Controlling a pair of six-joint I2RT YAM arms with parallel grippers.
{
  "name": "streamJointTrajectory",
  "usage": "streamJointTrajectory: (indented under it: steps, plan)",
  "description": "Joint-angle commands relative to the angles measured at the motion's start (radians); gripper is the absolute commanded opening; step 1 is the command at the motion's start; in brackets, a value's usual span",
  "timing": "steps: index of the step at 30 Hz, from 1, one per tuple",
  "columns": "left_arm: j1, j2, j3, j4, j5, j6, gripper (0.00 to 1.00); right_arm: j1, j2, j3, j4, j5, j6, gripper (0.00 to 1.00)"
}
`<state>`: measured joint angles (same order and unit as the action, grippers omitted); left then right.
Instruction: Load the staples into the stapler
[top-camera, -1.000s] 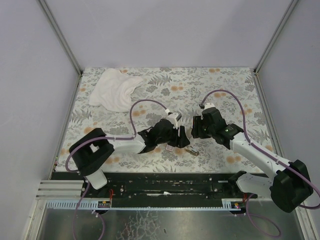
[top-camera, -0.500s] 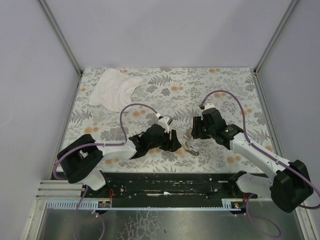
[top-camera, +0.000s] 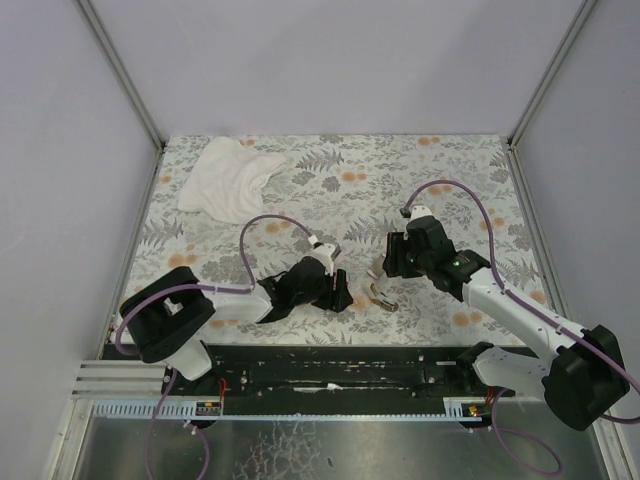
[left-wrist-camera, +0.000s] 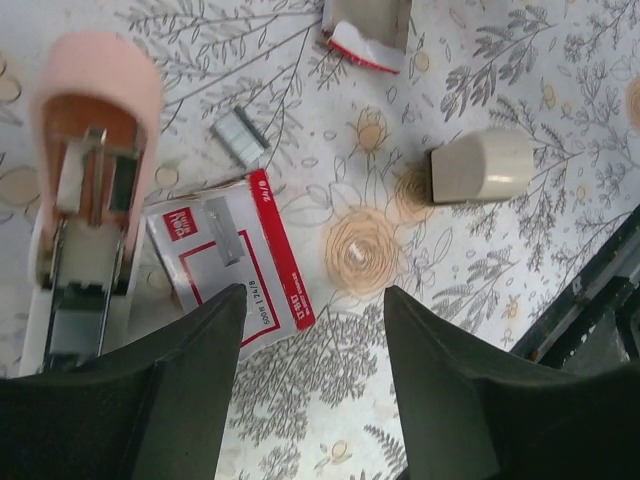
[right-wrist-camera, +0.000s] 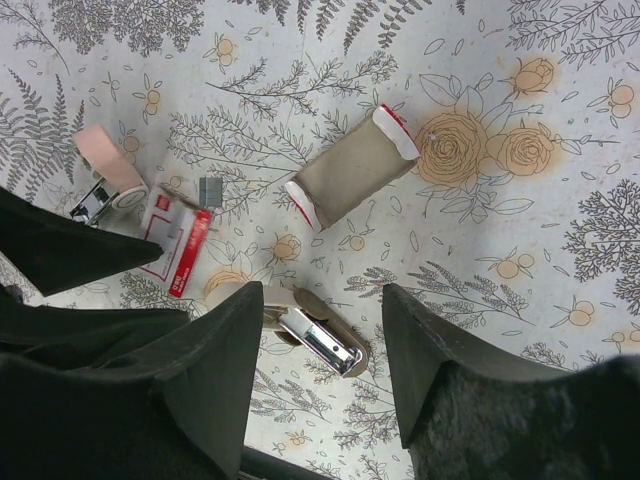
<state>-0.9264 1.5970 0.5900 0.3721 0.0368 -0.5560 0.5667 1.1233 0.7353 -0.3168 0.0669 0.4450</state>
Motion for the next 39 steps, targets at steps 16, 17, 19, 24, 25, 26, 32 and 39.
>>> streamJointTrajectory:
  steps: [16,17,19,24,25,26,32,39]
  plan:
    - [0.019,-0.505,-0.131,-0.251,-0.161,-0.084,0.76,0.07,0.353,0.237,0.065,-0.141,-0.068,0.56]
    - [0.037,-0.516,-0.115,-0.269,-0.155,-0.089,0.79,0.076,0.376,0.249,0.068,-0.138,-0.059,0.56]
    - [0.087,-0.524,-0.087,-0.304,-0.11,-0.102,0.82,0.1,0.412,0.266,0.084,-0.137,-0.027,0.56]
    - [0.193,-0.533,-0.048,-0.338,-0.014,-0.129,0.84,0.157,0.521,0.318,0.086,-0.099,0.021,0.52]
    - [0.203,-0.538,-0.044,-0.34,-0.001,-0.13,0.85,0.168,0.533,0.331,0.079,-0.089,0.026,0.51]
    - [0.211,-0.542,-0.041,-0.342,0.014,-0.13,0.85,0.179,0.564,0.343,0.071,-0.077,0.03,0.5]
    - [0.254,-0.555,-0.044,-0.368,0.038,-0.127,0.85,0.207,0.631,0.381,0.028,-0.007,0.053,0.47]
    - [0.276,-0.567,-0.069,-0.35,0.061,-0.138,0.85,0.217,0.665,0.381,0.021,0.015,0.065,0.44]
